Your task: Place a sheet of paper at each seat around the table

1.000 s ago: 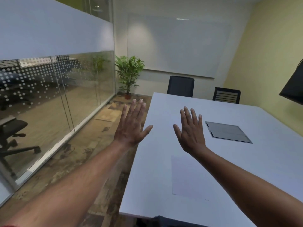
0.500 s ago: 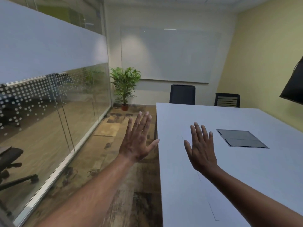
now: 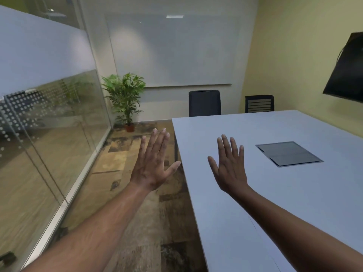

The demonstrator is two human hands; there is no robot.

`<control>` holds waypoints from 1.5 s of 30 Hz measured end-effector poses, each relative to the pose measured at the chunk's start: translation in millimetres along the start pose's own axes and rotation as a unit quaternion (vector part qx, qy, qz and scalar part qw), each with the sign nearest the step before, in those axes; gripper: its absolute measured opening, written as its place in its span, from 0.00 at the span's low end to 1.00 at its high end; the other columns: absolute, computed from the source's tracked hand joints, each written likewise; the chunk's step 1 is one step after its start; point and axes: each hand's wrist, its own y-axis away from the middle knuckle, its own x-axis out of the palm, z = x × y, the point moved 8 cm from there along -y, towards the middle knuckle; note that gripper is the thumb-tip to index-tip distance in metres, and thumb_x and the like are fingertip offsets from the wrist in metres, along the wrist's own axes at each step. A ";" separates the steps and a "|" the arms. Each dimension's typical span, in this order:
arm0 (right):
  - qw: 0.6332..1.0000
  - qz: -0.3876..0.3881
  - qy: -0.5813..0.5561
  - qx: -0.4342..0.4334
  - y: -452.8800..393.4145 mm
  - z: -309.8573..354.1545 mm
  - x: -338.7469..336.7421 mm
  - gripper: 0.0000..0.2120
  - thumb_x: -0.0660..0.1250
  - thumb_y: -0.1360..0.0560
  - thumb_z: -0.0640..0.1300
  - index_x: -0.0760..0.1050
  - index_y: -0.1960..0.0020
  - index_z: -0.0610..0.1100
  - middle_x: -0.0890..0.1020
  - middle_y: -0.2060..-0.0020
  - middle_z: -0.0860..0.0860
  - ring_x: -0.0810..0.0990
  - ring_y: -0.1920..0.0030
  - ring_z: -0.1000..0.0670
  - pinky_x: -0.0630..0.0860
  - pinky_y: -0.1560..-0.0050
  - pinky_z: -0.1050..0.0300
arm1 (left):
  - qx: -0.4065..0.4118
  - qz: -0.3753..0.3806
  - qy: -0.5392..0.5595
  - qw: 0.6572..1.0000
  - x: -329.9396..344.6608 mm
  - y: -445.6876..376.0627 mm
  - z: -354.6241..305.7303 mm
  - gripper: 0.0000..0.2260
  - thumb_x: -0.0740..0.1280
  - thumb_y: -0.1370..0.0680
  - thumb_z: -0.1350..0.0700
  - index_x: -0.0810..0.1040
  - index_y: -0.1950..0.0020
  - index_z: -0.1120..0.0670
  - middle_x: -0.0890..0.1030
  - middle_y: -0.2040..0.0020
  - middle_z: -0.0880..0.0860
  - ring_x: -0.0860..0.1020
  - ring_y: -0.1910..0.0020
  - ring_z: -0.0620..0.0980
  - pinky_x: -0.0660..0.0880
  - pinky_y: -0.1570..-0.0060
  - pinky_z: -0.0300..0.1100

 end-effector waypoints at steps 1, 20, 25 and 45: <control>1.000 0.003 0.003 0.005 -13.5 0.3 7.5 0.39 0.38 0.16 0.67 0.52 0.13 0.46 0.50 0.13 0.47 0.47 0.13 0.41 0.47 0.16 0.31 | 0.006 -0.002 0.000 1.000 5.3 -13.2 8.0 0.43 0.53 0.17 0.30 0.43 0.11 0.55 0.44 0.10 0.53 0.38 0.12 0.53 0.43 0.15 0.64; 0.986 0.011 0.123 0.112 -191.6 18.1 115.9 0.39 0.41 0.16 0.66 0.49 0.13 0.45 0.51 0.13 0.48 0.44 0.13 0.43 0.45 0.15 0.33 | 0.167 -0.020 0.136 0.976 190.6 -218.6 151.2 0.41 0.48 0.16 0.28 0.47 0.11 0.53 0.47 0.10 0.53 0.43 0.11 0.55 0.48 0.15 0.65; 0.976 -0.003 0.153 0.156 -212.4 10.5 119.8 0.37 0.44 0.15 0.65 0.50 0.13 0.45 0.52 0.13 0.48 0.45 0.13 0.44 0.47 0.16 0.34 | 0.220 -0.016 0.172 0.960 222.5 -277.8 136.5 0.41 0.49 0.16 0.28 0.50 0.11 0.53 0.48 0.10 0.52 0.44 0.11 0.55 0.48 0.15 0.66; 0.936 -0.009 0.194 0.294 -324.2 -201.3 244.6 0.36 0.46 0.14 0.65 0.52 0.13 0.46 0.54 0.13 0.49 0.49 0.13 0.43 0.47 0.16 0.33 | 0.358 0.068 0.219 0.905 453.5 -469.8 15.9 0.42 0.54 0.16 0.29 0.48 0.11 0.53 0.44 0.10 0.50 0.40 0.12 0.52 0.42 0.14 0.63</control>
